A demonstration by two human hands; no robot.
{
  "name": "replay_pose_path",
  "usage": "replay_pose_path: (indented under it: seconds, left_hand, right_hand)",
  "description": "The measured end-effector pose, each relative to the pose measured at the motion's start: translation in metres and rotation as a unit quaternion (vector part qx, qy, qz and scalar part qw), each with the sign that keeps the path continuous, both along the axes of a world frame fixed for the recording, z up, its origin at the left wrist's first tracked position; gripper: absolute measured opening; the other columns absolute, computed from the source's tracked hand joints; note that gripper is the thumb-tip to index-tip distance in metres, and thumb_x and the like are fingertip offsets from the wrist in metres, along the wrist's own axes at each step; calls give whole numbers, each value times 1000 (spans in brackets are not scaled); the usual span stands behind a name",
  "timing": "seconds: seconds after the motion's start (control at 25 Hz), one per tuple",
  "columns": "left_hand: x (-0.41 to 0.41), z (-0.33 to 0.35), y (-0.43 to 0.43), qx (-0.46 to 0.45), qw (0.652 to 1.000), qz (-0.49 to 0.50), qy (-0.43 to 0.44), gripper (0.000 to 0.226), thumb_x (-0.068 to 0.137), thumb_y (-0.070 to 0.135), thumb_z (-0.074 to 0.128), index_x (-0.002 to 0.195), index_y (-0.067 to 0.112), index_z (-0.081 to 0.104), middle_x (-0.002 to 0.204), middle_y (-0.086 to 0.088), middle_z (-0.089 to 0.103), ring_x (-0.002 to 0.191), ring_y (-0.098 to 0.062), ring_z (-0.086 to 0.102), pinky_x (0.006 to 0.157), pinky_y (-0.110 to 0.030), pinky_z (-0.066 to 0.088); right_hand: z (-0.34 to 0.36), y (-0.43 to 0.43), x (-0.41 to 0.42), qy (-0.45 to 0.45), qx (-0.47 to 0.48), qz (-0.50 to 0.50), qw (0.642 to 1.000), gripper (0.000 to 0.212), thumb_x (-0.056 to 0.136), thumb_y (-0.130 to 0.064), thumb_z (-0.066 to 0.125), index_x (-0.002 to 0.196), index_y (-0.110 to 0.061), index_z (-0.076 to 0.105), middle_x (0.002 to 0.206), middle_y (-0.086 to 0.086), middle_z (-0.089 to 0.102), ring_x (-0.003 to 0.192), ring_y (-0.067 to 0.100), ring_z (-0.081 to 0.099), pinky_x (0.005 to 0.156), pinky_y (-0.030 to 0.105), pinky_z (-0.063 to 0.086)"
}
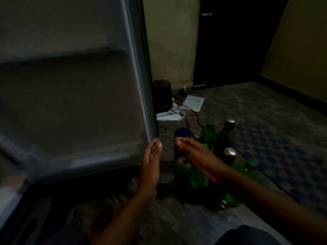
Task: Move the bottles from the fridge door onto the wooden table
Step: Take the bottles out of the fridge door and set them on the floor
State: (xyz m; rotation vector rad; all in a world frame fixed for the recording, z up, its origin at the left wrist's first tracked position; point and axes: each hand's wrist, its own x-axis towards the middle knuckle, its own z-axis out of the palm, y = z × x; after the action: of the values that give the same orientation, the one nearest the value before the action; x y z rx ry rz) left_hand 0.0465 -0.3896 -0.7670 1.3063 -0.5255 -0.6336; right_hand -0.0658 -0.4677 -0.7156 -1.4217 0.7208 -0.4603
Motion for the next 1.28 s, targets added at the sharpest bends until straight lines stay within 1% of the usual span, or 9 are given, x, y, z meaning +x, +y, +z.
replay_pose_path:
  seconds: [0.16,0.32,0.52,0.72,0.8,0.88,1.0,1.16,1.28]
  left_hand:
    - [59,72,39,-71,992,78,-63,25,83,37,52,107,35,58,129,7,56,122,-8,50,106,-28,36]
    - [108,143,73,-138,967,128,-169,27,88,33,52,115,32,57,128,8,58,122,-6,51,104,-26,36]
    - [160,224,104,-211,928,170,-257,38,82,37,56,118,25,55,128,1,59,122,-12,53,106,-32,38]
    - [216,298,136,-271,877,212,-335,39,84,30,52,121,20,53,125,2,58,111,3,55,95,-15,43]
    - [240,320,145,-269,856,240,-371,41,86,26,58,125,14,51,120,2,56,99,11,56,83,-5,44]
    - [265,331,151,-246,831,301,-398,62,76,42,60,129,13,46,127,-1,54,112,0,53,87,-6,43]
    - [312,342,165,-188,810,377,-407,85,64,59,55,136,18,37,143,-5,42,131,-18,42,108,-34,39]
    - [350,353,165,-80,806,396,-433,71,82,33,65,140,9,31,147,-12,34,137,-24,32,115,-35,26]
    - [372,353,163,-50,852,372,-366,82,76,40,69,141,8,30,145,-13,38,132,-27,39,112,-42,33]
  right_hand:
    - [75,26,77,-102,-72,55,991,32,91,-26,50,123,-19,53,117,-6,58,108,8,55,85,25,49]
    - [152,53,144,-205,-117,102,966,27,92,-24,49,119,-21,53,103,-13,58,101,3,53,83,23,46]
    - [226,71,196,-302,-122,123,937,28,92,-24,49,119,-20,53,116,-4,56,114,9,51,89,26,46]
    - [284,91,256,-353,-166,139,910,25,89,-24,55,114,-23,55,115,-3,59,107,8,54,89,24,44]
    - [301,99,280,-344,-219,115,906,28,87,-27,59,115,-23,57,113,-3,61,105,8,56,88,23,43]
    - [315,107,304,-324,-270,90,902,40,85,-32,62,122,-19,54,117,0,61,106,9,56,84,21,43]
    - [335,121,341,-286,-292,96,907,68,81,-41,65,137,-17,36,130,10,52,106,15,54,78,21,44]
    - [338,131,372,-177,-332,96,921,89,75,-49,67,144,-17,21,144,13,42,127,27,46,100,32,41]
    - [324,134,376,-133,-364,97,917,79,73,-49,69,136,-14,38,131,8,56,120,25,52,98,28,41]
